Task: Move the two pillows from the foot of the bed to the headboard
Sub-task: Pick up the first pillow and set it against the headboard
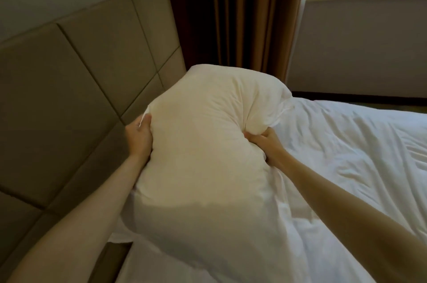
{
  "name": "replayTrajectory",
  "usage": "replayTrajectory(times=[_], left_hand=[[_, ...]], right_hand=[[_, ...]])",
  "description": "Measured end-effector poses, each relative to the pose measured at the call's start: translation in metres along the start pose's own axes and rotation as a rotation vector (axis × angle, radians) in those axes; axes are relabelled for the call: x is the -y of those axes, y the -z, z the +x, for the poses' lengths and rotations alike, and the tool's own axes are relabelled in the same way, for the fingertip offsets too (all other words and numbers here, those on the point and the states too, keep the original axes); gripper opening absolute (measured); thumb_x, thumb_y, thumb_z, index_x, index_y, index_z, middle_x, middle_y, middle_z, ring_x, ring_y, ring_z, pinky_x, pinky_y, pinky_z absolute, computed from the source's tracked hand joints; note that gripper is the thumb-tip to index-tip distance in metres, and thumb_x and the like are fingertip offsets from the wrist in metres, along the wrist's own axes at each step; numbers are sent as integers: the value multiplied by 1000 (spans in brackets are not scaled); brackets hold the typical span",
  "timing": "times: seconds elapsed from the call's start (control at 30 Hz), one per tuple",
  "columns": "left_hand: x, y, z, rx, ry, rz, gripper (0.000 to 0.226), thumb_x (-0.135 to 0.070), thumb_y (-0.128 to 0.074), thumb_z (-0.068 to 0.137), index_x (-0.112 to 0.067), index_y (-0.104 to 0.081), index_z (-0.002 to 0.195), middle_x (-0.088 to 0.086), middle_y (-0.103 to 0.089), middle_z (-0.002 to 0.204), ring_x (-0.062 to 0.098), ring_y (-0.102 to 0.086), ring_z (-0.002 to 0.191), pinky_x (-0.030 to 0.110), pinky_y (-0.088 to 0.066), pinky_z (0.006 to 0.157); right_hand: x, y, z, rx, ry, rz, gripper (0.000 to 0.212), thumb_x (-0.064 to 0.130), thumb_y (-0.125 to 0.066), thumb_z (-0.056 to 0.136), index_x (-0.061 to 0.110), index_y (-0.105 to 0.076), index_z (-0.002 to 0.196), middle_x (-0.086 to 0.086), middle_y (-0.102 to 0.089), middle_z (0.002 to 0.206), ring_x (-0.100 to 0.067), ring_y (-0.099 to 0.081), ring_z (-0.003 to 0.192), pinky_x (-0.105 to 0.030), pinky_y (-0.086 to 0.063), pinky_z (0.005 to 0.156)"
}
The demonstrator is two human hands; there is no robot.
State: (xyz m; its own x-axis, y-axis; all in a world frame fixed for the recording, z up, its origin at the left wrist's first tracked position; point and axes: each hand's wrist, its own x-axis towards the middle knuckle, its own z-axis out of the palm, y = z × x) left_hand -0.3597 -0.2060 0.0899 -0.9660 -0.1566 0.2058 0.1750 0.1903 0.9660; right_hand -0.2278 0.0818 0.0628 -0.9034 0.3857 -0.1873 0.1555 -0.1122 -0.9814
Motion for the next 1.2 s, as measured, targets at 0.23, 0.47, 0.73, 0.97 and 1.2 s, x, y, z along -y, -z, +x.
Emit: replayTrajectory(times=[0.23, 0.47, 0.73, 0.97, 1.2], left_hand=[[-23, -31, 149, -114, -331, 223, 30, -30, -50, 93, -11, -73, 93, -2, -67, 81, 4, -55, 69, 23, -36, 63], [57, -87, 216, 81, -143, 895, 35, -34, -41, 99, -20, -62, 122, 21, -63, 120, 40, -59, 107, 44, -48, 88], [186, -105, 167, 436, 305, 1169, 73, -61, -36, 91, -20, -21, 149, 20, -28, 151, 40, -28, 136, 51, -24, 109], [183, -101, 170, 434, 272, 1091, 57, -52, -45, 93, -8, -43, 129, 17, -58, 124, 37, -57, 106, 40, -46, 81], [134, -81, 205, 387, -353, 1263, 30, -32, -40, 99, -13, -49, 120, 15, -63, 80, 33, -58, 65, 36, -45, 57]], right_hand=[[33, -75, 147, -158, 116, -111, 35, 33, -67, 85, 5, -57, 104, -1, -65, 92, -21, -59, 94, -24, -48, 68], [4, -73, 236, 19, -124, -212, 74, 25, -53, 96, 18, -7, 153, -13, -31, 154, -27, -42, 130, -36, -36, 96], [-78, -36, 245, 11, -247, -299, 64, 13, -57, 92, 19, -27, 148, -16, -40, 148, -28, -48, 122, -38, -39, 99], [-97, -34, 239, -100, -299, -254, 43, 7, -54, 87, 13, -49, 130, -15, -62, 120, -29, -60, 107, -34, -45, 85], [-84, -34, 220, -116, -264, -235, 27, 2, -49, 87, 11, -58, 109, -12, -70, 99, -24, -64, 89, -31, -45, 73]])
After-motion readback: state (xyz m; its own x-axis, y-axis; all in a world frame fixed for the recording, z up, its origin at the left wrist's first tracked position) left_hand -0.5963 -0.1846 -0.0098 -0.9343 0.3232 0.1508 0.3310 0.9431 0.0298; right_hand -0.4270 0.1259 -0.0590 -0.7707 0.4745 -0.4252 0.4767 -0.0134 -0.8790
